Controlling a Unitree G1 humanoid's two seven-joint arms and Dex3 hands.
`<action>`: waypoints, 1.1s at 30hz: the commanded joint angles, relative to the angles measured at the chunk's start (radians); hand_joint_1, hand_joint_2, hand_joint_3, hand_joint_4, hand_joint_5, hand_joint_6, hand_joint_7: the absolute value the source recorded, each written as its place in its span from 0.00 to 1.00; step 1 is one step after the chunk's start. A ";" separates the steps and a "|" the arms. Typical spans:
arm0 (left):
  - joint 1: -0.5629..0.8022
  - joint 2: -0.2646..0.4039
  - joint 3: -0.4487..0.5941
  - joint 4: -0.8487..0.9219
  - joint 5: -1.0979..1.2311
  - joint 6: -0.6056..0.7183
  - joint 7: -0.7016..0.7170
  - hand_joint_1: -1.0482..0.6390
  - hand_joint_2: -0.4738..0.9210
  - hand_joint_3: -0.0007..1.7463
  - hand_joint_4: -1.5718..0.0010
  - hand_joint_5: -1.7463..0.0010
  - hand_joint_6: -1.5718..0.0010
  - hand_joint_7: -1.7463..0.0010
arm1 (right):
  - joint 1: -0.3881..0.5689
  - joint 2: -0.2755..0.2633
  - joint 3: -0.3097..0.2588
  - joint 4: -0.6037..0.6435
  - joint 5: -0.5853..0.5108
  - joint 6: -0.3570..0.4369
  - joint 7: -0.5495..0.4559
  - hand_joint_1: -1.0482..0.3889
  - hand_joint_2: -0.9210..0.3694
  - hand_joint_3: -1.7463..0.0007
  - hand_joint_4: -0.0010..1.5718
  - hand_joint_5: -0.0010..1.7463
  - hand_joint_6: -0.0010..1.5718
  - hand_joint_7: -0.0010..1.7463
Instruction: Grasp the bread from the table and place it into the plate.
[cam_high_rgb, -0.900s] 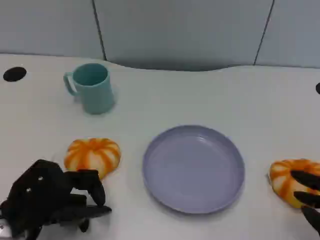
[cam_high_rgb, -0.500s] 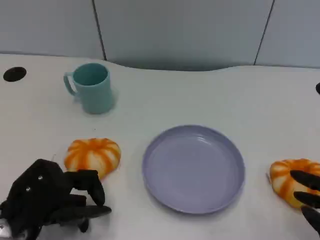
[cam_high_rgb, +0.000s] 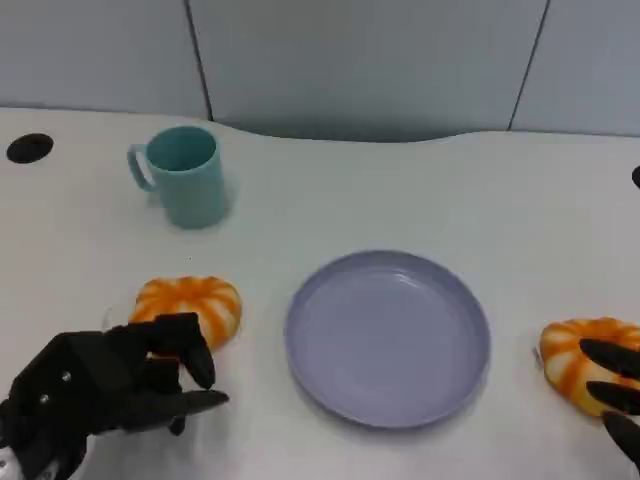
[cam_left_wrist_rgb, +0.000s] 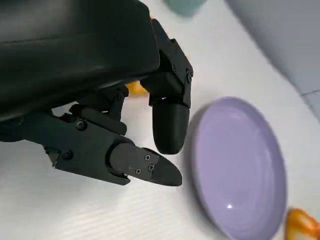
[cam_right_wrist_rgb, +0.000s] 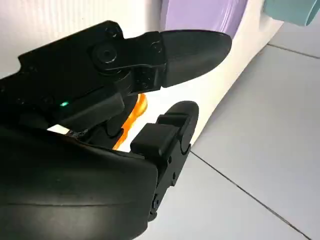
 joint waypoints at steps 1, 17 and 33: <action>0.011 0.017 0.008 0.059 0.094 -0.259 0.122 0.43 1.00 0.03 0.50 0.00 0.63 0.00 | 0.004 0.013 0.004 -0.018 -0.004 0.012 -0.017 0.45 0.00 0.80 0.60 0.00 0.50 0.00; -0.067 0.186 -0.075 -0.123 0.826 -0.253 0.523 0.35 0.99 0.03 0.68 0.05 0.76 0.18 | 0.011 0.032 0.029 -0.063 -0.060 0.043 -0.043 0.45 0.00 0.79 0.59 0.00 0.50 0.00; -0.277 0.284 -0.238 -0.197 0.874 -0.025 -0.008 0.16 0.93 0.00 1.00 0.95 0.95 1.00 | 0.018 0.025 0.029 -0.074 -0.042 0.045 -0.033 0.46 0.00 0.79 0.59 0.00 0.50 0.00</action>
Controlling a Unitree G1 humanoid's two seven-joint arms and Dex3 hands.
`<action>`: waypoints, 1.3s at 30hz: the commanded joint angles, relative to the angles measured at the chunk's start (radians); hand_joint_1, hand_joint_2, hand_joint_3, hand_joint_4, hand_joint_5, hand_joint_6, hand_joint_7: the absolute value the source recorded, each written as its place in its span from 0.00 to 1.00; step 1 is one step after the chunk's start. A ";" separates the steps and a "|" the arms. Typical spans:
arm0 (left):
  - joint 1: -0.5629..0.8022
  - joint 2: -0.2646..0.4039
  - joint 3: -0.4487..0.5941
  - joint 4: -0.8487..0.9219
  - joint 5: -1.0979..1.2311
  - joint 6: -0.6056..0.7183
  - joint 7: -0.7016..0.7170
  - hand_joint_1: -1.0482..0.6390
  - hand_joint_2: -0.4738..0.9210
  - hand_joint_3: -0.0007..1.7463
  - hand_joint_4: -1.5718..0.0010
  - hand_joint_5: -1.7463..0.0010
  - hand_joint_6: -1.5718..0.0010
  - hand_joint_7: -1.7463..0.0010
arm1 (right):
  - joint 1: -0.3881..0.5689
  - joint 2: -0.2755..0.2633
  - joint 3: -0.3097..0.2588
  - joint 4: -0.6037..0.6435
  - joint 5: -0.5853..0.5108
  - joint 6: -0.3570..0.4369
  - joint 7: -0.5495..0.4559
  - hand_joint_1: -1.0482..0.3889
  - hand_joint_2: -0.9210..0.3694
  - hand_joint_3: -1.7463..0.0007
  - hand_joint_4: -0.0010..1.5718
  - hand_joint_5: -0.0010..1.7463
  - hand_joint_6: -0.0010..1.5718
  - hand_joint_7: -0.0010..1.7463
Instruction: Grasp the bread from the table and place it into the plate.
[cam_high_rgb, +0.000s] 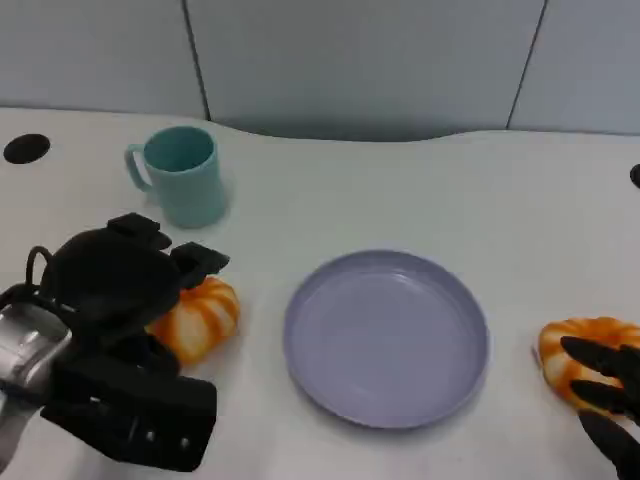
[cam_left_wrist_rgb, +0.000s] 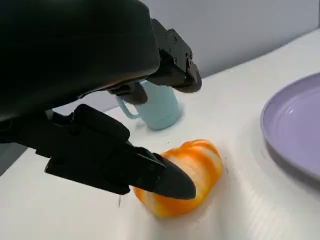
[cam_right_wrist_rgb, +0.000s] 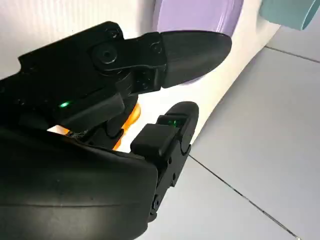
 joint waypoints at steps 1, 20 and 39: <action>-0.061 0.018 -0.024 0.007 -0.020 0.048 -0.113 0.16 0.92 0.00 1.00 0.97 0.95 1.00 | 0.003 -0.014 -0.007 -0.004 0.003 -0.008 0.000 0.45 0.00 0.79 0.59 0.01 0.50 0.00; -0.340 -0.145 -0.232 0.428 0.029 0.222 -0.151 0.10 0.89 0.01 1.00 1.00 0.96 1.00 | 0.013 -0.037 -0.040 0.009 0.010 -0.075 -0.003 0.46 0.00 0.79 0.60 0.01 0.51 0.00; -0.473 -0.242 -0.408 0.939 0.046 0.155 0.064 0.06 1.00 0.05 1.00 1.00 1.00 1.00 | 0.009 -0.035 -0.050 0.017 0.021 -0.102 0.004 0.46 0.00 0.78 0.60 0.01 0.51 0.00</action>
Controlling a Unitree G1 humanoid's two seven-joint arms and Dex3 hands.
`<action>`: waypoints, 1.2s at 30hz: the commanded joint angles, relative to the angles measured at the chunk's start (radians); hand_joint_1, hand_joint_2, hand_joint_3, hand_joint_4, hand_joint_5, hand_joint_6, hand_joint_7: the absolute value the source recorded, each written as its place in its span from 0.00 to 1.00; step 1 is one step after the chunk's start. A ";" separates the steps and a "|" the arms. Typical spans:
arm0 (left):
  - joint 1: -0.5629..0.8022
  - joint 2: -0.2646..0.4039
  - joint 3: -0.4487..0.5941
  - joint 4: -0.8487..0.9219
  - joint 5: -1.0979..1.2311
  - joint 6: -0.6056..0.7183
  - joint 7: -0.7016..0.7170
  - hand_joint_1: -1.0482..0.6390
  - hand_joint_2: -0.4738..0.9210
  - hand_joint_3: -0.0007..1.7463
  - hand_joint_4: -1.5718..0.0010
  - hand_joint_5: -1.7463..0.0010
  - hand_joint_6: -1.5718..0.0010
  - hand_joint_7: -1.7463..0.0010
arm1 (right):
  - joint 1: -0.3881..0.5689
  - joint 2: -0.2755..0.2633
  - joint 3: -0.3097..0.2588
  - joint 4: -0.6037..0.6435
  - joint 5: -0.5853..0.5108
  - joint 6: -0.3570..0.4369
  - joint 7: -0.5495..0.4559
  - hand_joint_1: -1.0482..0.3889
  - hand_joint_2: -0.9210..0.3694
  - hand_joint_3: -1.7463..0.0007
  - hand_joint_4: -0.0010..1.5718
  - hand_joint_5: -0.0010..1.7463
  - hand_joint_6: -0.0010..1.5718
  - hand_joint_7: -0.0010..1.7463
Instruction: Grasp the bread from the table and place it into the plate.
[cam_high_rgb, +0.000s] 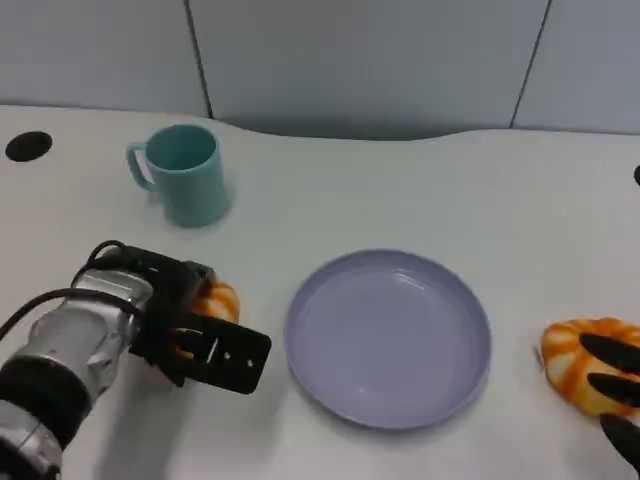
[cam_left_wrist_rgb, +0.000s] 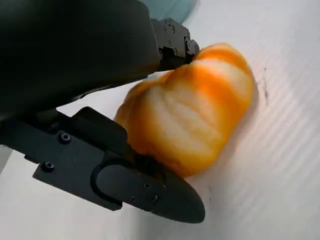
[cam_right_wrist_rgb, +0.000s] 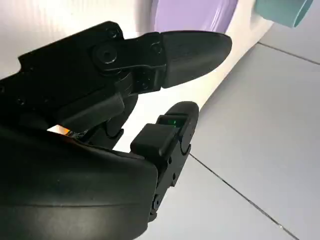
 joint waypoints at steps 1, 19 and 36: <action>-0.020 -0.014 -0.032 0.114 -0.001 -0.032 0.091 0.08 0.99 0.05 1.00 1.00 1.00 1.00 | -0.003 -0.010 -0.010 0.000 0.013 -0.012 -0.002 0.46 0.00 0.78 0.60 0.01 0.51 0.00; -0.095 -0.088 -0.008 0.381 -0.113 -0.133 0.395 0.50 0.98 0.01 0.66 0.31 0.59 0.96 | 0.002 -0.004 -0.010 -0.018 0.012 0.002 -0.004 0.46 0.00 0.78 0.60 0.01 0.51 0.00; -0.054 -0.020 0.122 0.307 -0.303 -0.336 0.411 0.49 1.00 0.16 0.58 0.00 0.68 0.00 | 0.000 0.004 -0.002 -0.026 -0.003 0.014 -0.012 0.46 0.00 0.78 0.60 0.01 0.50 0.00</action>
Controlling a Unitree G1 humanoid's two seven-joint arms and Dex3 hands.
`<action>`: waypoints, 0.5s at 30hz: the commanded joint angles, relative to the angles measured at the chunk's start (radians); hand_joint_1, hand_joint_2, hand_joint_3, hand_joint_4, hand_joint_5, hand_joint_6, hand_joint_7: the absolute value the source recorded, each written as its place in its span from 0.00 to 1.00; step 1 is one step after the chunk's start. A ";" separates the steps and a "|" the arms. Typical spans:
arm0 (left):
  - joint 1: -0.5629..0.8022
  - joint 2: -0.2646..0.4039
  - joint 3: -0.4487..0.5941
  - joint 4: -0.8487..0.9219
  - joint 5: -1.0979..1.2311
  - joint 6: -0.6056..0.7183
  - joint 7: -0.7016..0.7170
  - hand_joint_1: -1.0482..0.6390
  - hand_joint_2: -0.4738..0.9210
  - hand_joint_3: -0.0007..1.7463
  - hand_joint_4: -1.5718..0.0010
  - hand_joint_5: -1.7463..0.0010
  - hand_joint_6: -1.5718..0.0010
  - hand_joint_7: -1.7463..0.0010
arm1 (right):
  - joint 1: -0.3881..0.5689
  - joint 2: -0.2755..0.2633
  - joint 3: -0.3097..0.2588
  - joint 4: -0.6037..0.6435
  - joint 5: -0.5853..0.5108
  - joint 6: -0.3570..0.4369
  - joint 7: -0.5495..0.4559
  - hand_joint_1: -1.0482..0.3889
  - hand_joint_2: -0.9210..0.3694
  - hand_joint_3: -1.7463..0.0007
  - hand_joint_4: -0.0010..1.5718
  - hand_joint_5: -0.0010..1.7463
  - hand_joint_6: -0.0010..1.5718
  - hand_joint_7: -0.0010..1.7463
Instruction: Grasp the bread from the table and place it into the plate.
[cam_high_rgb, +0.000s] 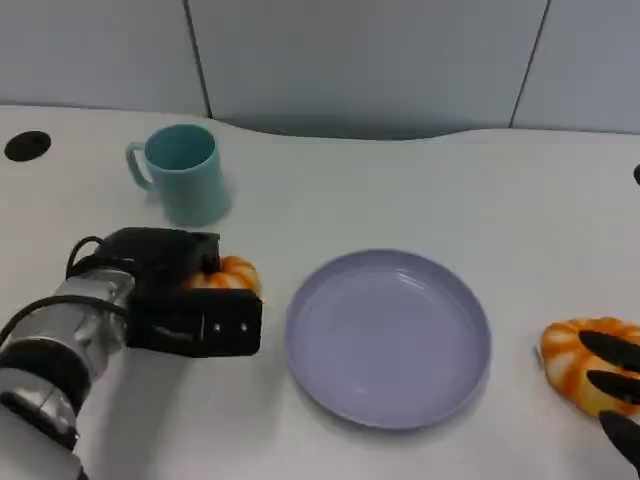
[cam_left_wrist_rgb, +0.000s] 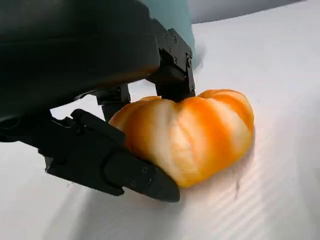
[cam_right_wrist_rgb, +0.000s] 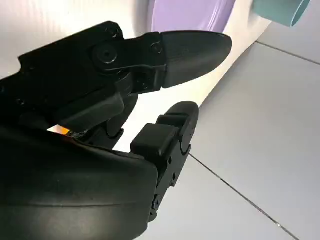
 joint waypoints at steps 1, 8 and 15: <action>0.051 0.052 0.056 -0.058 -0.060 -0.087 0.015 0.51 1.00 0.15 0.57 0.00 0.67 0.00 | 0.002 0.001 -0.001 -0.018 -0.006 0.013 -0.012 0.46 0.00 0.78 0.60 0.01 0.50 0.00; 0.132 0.125 0.192 -0.206 -0.213 -0.234 -0.046 0.52 0.97 0.10 0.55 0.00 0.68 0.00 | -0.009 0.006 0.005 -0.007 -0.024 0.007 -0.024 0.47 0.00 0.78 0.60 0.00 0.50 0.00; 0.203 0.169 0.253 -0.424 -0.294 -0.343 -0.126 0.51 0.97 0.08 0.54 0.00 0.68 0.00 | -0.016 0.012 0.012 -0.012 -0.040 0.027 -0.030 0.47 0.00 0.78 0.59 0.00 0.50 0.00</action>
